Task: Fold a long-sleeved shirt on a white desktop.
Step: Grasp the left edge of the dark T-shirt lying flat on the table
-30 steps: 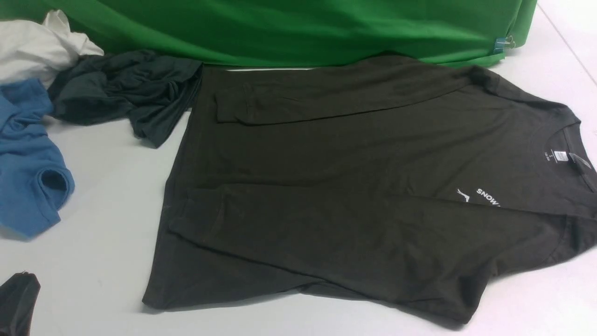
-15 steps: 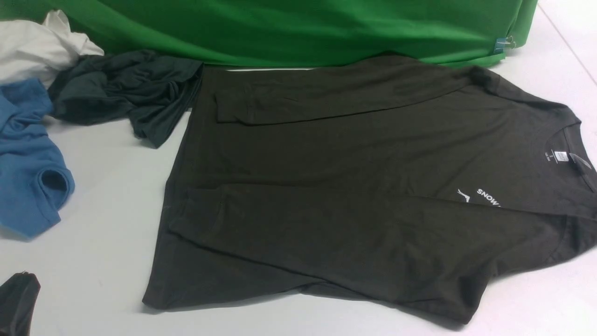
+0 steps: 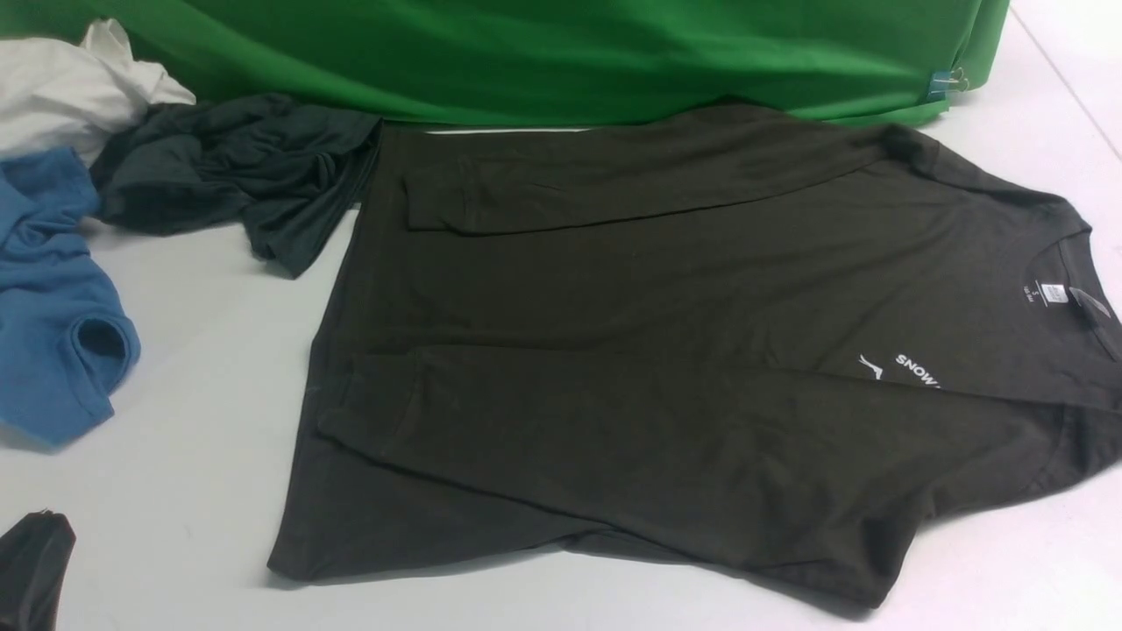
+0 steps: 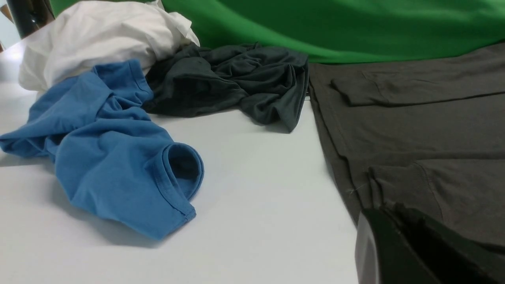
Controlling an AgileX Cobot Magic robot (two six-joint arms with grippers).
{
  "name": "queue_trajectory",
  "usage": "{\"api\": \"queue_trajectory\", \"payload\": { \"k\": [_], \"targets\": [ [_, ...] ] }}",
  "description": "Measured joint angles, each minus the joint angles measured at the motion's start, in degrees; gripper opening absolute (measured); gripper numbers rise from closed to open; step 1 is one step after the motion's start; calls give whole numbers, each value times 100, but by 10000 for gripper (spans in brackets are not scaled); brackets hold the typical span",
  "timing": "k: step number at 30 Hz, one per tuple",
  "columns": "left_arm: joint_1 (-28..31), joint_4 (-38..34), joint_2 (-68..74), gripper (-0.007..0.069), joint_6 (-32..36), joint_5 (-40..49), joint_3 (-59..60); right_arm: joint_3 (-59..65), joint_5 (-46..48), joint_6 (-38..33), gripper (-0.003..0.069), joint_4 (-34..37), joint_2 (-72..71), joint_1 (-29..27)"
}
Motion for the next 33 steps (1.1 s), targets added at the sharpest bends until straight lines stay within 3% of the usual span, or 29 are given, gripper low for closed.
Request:
{"api": "queue_trajectory", "payload": {
  "k": [10, 13, 16, 19, 23, 26, 28, 30, 33],
  "targets": [
    [0, 0, 0, 21, 0, 0, 0, 0, -434, 6, 242, 11, 0, 0],
    [0, 0, 0, 21, 0, 0, 0, 0, -929, 244, 242, 30, -5, 0],
    [0, 128, 0, 21, 0, -147, 0, 0, -1673, 911, 242, 41, -5, 0],
    [0, 129, 0, 21, 0, -698, 0, 0, -2208, 1236, 242, 48, -5, 0],
    [0, 90, 0, 21, -21, -2170, 0, 0, -3196, 1760, 242, 52, -5, 0],
    [0, 59, 0, 21, -629, -3996, 0, 0, -4406, 2402, 242, 52, 22, 0],
    [0, 5, 0, 21, -899, -4902, -7, -91, -4630, 2488, 242, 52, 139, 0],
    [0, 12, -7, 21, -1203, -5091, -143, -366, -4586, 2543, 242, 52, 292, 0],
    [0, 278, 151, 21, -1596, -4617, -888, -1295, -4250, 2581, 242, 52, 710, 0]
  ]
}}
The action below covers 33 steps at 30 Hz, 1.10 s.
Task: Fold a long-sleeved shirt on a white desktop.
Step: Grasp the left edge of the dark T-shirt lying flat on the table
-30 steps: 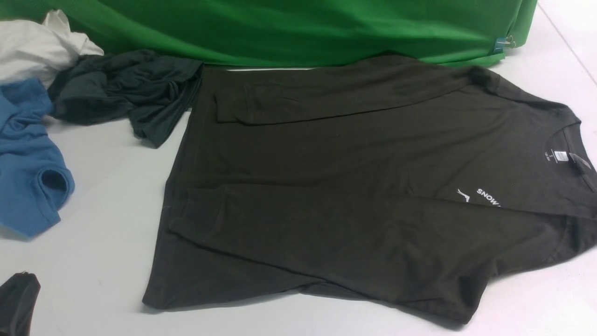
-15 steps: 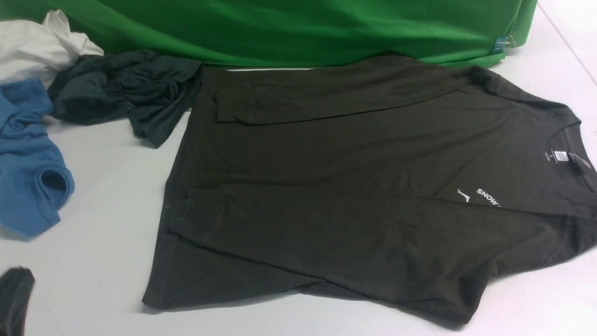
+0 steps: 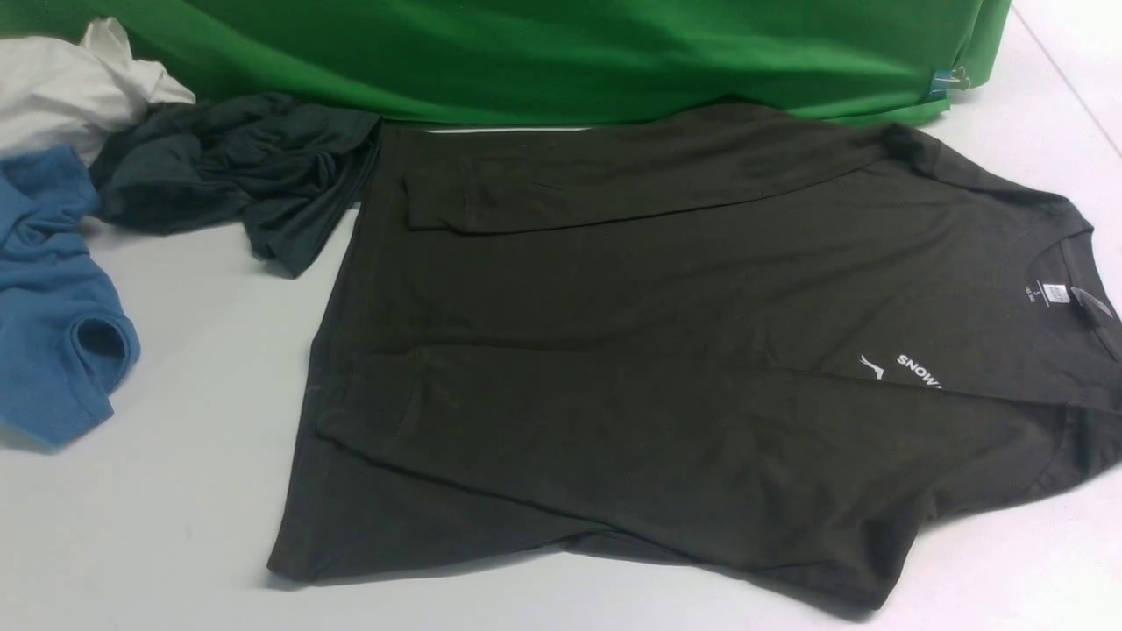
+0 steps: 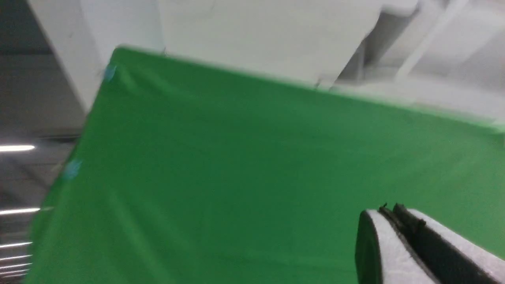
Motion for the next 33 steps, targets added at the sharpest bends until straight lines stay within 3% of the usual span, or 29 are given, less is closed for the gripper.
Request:
{"api": "queue_trajectory", "payload": {
  "k": [3, 6, 7, 8, 9, 13, 17, 19, 26, 29, 33],
  "targets": [
    [0, 803, 741, 21, -149, 1476, -1842, -1842, 1214, -61, 242, 0, 920, 0],
    [0, 970, 1677, 21, -178, 2796, -3419, -3300, 2440, -467, 242, 0, 1889, 0],
    [0, 970, 1680, 21, -178, 2886, -3515, -3398, 2622, -502, 242, 0, 1955, 0],
    [0, 1003, 2220, 21, -178, 3653, -4205, -4100, 3362, -822, 242, -5, 2398, 0],
    [0, 1009, 2353, 21, -178, 3756, -4280, -4178, 3455, -866, 242, -5, 2523, 0],
    [-69, 1150, 3706, 21, -157, 5831, -5268, -5242, 5258, -1448, 242, -5, 3684, 0],
    [-503, 1917, 4503, 21, -3, 6249, -5320, -5195, 6123, -1541, 242, 42, 4378, 36],
    [-716, 1957, 4658, 21, -10, 6358, -5338, -5042, 6232, -1552, 242, 120, 4469, 124],
    [-967, 193, 5300, 21, -21, 7801, -5342, -4281, 6289, -1981, 242, 851, 4482, 858],
    [-977, -704, 5959, 35, 4, 8640, -5195, -3779, 6362, -2176, 242, 1164, 4482, 1534],
    [-977, -1204, 6620, 81, 93, 9063, -4998, -3524, 6373, -2238, 242, 1231, 4500, 2127]
  ]
}}
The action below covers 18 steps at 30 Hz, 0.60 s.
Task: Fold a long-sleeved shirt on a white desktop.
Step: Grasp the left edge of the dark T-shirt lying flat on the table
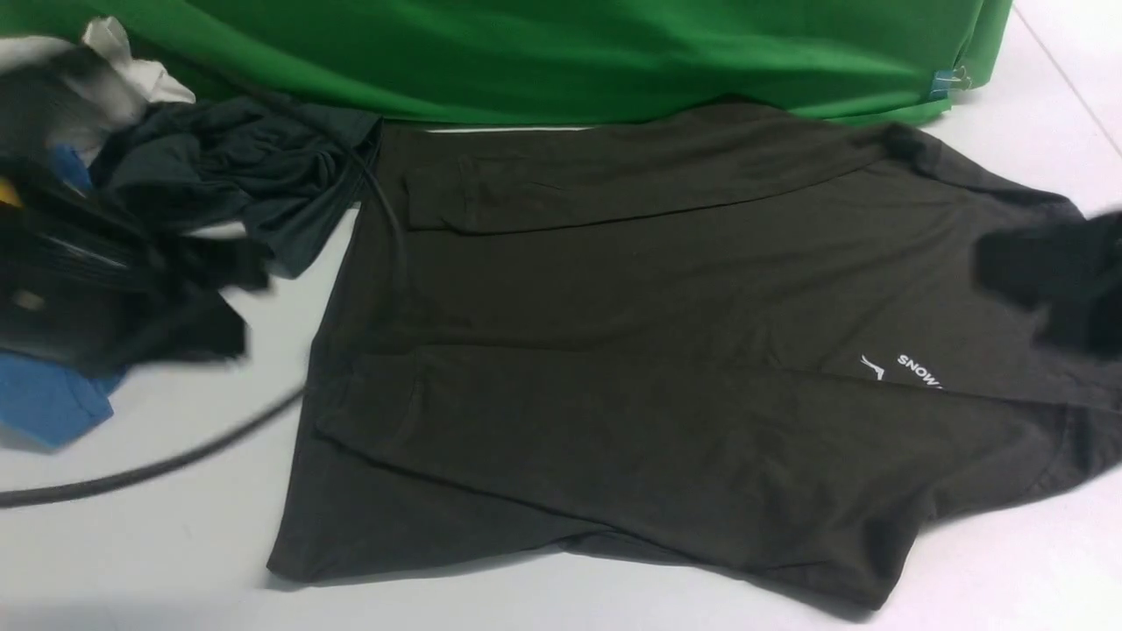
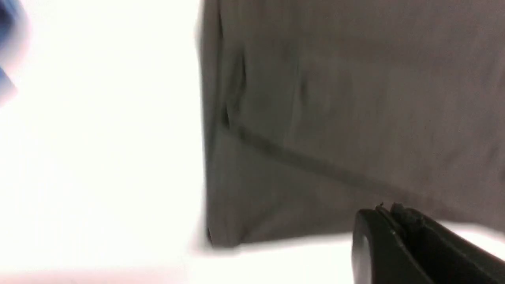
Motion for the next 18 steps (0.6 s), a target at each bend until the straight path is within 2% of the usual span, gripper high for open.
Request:
{"api": "queue_trajectory", "payload": {
  "k": [3, 5, 8, 12, 18],
  "targets": [
    [-11, 20, 655, 168, 74, 1, 44, 19, -30, -18, 242, 17, 8, 346],
    [-11, 39, 851, 200, 74, -60, 49, 19, -42, -18, 242, 23, 8, 390],
    [-6, 33, 1411, 323, 1, -329, 49, 19, -56, -12, 242, 30, 8, 424],
    [-1, 33, 2003, 428, -97, -784, 49, 19, -106, -12, 242, 35, 8, 424],
    [-1, -55, 2792, 462, -158, -1391, 49, 19, -153, 2, 242, 58, 8, 424]
  ]
}}
